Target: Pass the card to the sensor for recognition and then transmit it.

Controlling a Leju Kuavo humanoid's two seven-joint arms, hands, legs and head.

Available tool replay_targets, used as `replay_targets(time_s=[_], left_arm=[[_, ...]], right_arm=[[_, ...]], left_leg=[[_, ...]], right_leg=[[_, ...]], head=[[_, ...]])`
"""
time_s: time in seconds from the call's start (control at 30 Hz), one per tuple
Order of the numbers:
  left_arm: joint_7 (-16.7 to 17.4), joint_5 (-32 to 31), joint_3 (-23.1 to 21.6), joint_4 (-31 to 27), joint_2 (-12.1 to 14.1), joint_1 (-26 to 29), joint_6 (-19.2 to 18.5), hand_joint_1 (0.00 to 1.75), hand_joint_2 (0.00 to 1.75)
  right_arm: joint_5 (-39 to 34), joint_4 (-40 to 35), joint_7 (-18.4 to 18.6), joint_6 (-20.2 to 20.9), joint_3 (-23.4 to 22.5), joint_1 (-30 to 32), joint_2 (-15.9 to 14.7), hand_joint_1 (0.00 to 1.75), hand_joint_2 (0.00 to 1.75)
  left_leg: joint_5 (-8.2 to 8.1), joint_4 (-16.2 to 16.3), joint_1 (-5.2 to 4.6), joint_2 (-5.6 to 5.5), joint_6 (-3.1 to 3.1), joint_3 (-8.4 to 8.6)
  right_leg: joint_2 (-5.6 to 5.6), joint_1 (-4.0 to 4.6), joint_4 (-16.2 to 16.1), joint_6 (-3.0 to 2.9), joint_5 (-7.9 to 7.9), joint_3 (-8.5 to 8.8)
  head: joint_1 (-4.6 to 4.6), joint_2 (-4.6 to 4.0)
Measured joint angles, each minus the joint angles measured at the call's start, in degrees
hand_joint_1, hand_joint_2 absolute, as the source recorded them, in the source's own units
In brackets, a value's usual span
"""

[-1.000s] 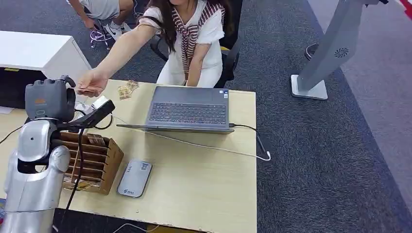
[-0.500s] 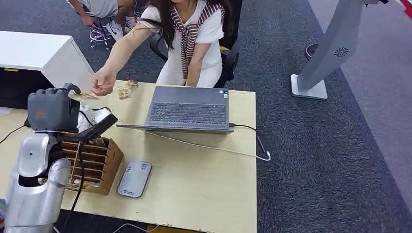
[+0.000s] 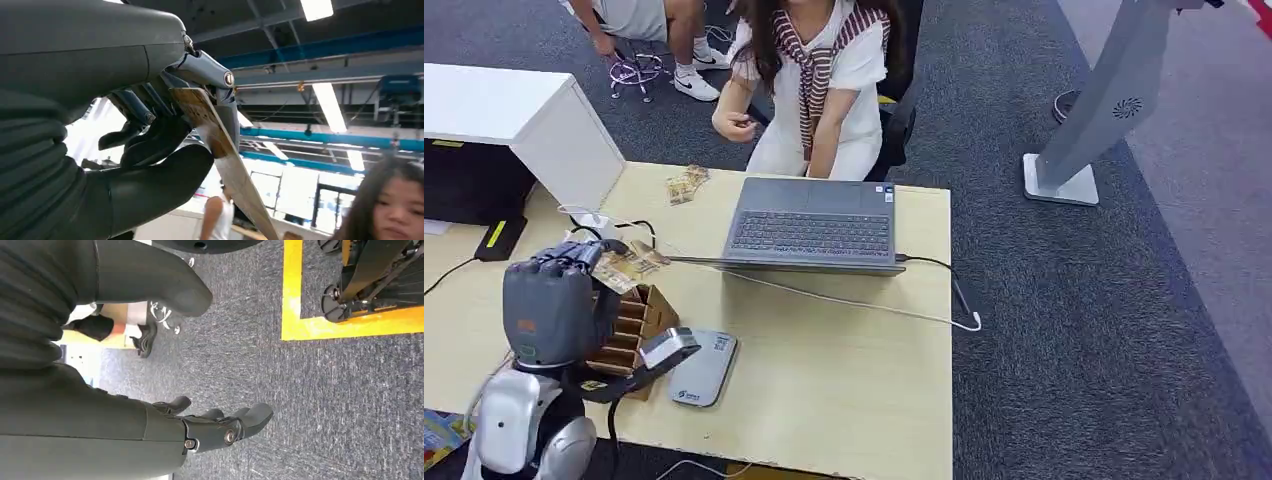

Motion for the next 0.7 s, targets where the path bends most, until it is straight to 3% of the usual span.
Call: replay_targets(time_s=[0.1, 0.3, 0.43, 0.7], left_arm=[[-0.5, 0.3, -1.9, -1.6, -0.6, 4.0, 1.9, 1.75, 1.75], [-0.5, 0.9, -3.1, -1.6, -0.7, 7.9, 1.6, 1.75, 1.75], [0.9, -0.2, -3.5, -0.7, -0.6, 8.8, -7.9, 1.75, 1.75], [4.6, -0.3, -5.8, 7.6, 0.5, 10.0, -12.4, 1.75, 1.75]], right_arm=[[-0.7, 0.0, -0.1, -0.4, -0.6, 0.0, 0.2, 0.0, 1.75], [-0.9, 0.0, -0.2, -0.7, -1.3, 0.1, 0.4, 0.0, 1.75], [-0.9, 0.0, -0.2, -0.7, -1.8, 0.1, 0.6, 0.0, 1.75], [-0.5, 0.0, 0.0, -0.2, -2.6, 0.0, 0.6, 0.0, 1.75]], left_leg=[[-0.01, 0.0, 0.0, 0.0, 0.0, 0.0], [0.01, 0.0, 0.01, -0.04, -0.01, 0.0], [0.03, 0.0, 0.01, -0.03, -0.02, 0.02], [0.03, 0.0, 0.01, -0.04, -0.02, 0.0]], right_leg=[[0.0, 0.0, 0.0, 0.01, -0.02, -0.01], [-0.04, 0.01, 0.0, 0.01, -0.01, 0.0], [-0.04, 0.01, 0.0, -0.01, 0.01, 0.03], [-0.04, 0.01, 0.0, -0.01, 0.0, 0.01]], head=[[0.0, 0.0], [0.0, 0.0], [0.0, 0.0], [0.0, 0.0]])
